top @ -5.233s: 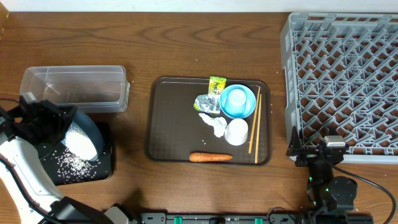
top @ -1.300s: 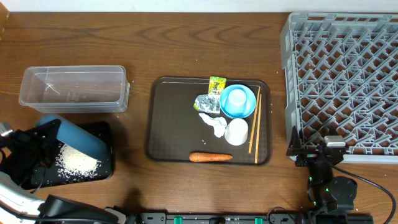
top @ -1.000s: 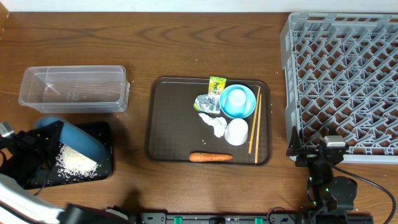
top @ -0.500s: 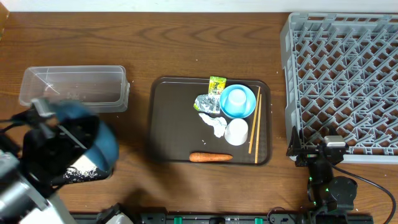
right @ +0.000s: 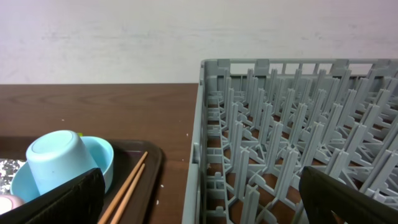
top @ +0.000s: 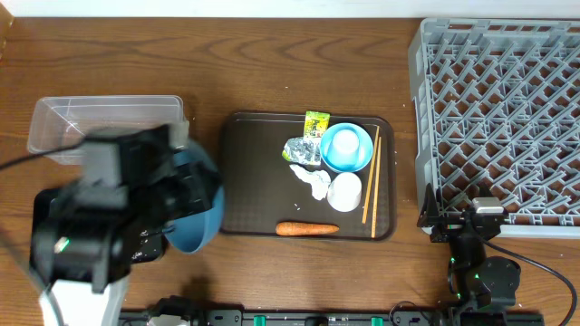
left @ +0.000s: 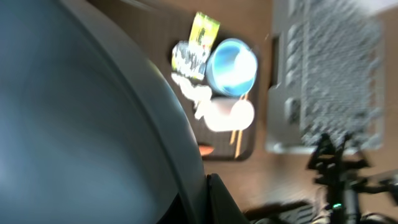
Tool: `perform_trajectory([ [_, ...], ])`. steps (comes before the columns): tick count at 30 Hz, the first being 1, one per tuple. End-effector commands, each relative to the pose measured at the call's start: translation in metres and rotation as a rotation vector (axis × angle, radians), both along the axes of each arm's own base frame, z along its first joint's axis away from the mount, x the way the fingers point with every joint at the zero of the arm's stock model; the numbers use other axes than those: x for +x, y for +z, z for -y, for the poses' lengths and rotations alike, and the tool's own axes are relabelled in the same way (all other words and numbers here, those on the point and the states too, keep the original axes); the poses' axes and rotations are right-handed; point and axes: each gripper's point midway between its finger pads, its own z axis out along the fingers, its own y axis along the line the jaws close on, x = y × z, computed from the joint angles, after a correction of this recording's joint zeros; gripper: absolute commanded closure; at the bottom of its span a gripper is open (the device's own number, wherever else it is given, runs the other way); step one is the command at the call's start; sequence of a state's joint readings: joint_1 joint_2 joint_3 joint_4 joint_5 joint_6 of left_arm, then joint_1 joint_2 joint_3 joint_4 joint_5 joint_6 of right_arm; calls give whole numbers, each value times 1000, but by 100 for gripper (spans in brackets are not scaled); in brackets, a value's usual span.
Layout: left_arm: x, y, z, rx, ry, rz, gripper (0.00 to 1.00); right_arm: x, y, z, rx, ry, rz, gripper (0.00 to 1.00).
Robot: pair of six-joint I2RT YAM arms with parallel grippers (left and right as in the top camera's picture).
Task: Sort waste into correct bins and load items into the dishwasher rack
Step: 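Carry the blue plate back and set it on the brown tray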
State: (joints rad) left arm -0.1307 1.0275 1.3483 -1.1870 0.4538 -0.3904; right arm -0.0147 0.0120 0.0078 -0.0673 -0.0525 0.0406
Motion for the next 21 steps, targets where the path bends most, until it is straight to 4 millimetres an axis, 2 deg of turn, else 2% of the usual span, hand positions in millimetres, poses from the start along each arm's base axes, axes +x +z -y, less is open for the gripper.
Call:
perform_trajectory([
  [1,20,-21,8,135,21,-46,94,0,0,0,7,0,1,1],
  [5,42,-47,31,244,4,-77,94,0,0,0,7,1,1,1],
  [7,52,-58,54,253,-51,-73,94,0,0,0,7,1,1,1],
  [10,65,-74,76,282,-92,-66,94,0,0,0,7,0,1,1],
  [21,119,-143,92,493,-97,-53,94,0,0,0,7,0,1,1],
])
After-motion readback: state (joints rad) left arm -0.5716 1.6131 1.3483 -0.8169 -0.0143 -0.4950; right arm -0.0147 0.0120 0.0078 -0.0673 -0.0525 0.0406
